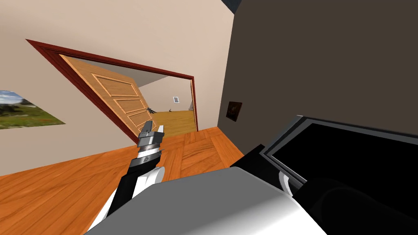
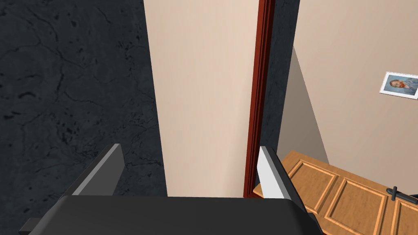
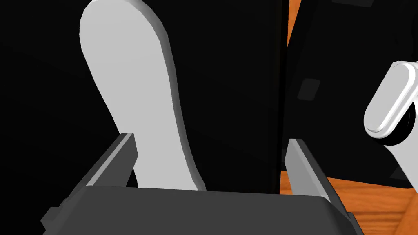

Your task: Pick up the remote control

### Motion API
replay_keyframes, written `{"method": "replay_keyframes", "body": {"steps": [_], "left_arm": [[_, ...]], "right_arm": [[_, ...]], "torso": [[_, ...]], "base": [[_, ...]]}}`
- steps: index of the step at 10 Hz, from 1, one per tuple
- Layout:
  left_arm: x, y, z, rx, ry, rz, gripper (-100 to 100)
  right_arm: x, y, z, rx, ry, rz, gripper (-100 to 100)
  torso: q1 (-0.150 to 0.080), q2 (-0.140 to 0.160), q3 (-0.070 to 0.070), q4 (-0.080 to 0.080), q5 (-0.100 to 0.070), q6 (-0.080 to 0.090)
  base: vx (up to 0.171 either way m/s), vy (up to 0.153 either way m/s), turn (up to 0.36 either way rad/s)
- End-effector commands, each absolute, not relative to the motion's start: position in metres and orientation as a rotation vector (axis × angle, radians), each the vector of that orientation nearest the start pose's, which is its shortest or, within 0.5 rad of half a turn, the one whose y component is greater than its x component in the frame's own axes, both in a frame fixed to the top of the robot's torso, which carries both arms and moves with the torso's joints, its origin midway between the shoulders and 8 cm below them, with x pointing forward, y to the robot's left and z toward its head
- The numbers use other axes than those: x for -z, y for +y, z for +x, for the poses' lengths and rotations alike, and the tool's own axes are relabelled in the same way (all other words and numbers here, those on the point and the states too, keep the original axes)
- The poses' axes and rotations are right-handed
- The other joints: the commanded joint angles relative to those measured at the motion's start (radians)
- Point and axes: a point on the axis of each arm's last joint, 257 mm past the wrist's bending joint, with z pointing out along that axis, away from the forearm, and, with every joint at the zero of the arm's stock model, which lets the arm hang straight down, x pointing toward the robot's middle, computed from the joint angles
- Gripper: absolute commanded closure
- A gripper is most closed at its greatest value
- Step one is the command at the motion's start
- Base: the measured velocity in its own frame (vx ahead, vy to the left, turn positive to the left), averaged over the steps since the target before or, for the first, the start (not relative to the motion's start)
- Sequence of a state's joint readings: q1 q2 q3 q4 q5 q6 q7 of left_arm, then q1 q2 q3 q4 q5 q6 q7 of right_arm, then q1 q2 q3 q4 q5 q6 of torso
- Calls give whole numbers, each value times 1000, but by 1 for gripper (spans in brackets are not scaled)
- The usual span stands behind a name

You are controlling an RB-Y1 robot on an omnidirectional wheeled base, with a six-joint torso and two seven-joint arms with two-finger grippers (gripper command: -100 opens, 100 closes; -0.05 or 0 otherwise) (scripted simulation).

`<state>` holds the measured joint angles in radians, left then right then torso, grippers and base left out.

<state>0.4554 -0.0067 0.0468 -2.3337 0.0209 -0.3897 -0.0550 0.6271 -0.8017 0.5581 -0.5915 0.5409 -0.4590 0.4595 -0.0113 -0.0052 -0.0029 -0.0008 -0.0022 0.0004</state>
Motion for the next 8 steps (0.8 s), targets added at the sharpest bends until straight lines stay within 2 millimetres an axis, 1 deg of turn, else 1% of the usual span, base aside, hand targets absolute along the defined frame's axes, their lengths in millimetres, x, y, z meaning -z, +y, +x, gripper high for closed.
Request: {"method": "replay_keyframes", "body": {"steps": [1, 2, 3, 4, 5, 7, 8], "left_arm": [[-43, 294, 351, 1231, 615, -663, 0], [-43, 294, 351, 1231, 615, -663, 0], [-43, 294, 351, 1231, 615, -663, 0], [-43, 294, 351, 1231, 614, -663, 0], [-43, 294, 351, 1231, 614, -663, 0], [-43, 294, 351, 1231, 614, -663, 0], [-43, 294, 351, 1231, 614, -663, 0]], "right_arm": [[568, -529, -185, 31, 3139, -228, -100], [578, -515, -178, -6, 3130, -264, -100], [574, -522, -180, 12, 3133, -241, -100], [575, -521, -179, 9, 3132, -247, 0], [585, -510, -176, 11, 3131, -234, -100], [598, -496, -171, 12, 3131, -219, -100], [593, -499, -173, 7, 3129, -225, -100]], "torso": [[0, 0, 0, 0, 0, 0], [-1, 0, 0, 0, 0, 0], [1, 1, 0, 0, -1, 0], [6, 2, 1, 0, 1, 1], [10, 3, 2, 1, 2, 1], [9, 6, 3, 1, 1, 1], [8, 8, 4, 2, 1, 1]], "base": [[51, -190, 176], [37, -170, 137], [14, -75, 37], [4, -16, -1], [-23, -44, 56], [-57, -66, 62], [-28, -23, 38]]}}
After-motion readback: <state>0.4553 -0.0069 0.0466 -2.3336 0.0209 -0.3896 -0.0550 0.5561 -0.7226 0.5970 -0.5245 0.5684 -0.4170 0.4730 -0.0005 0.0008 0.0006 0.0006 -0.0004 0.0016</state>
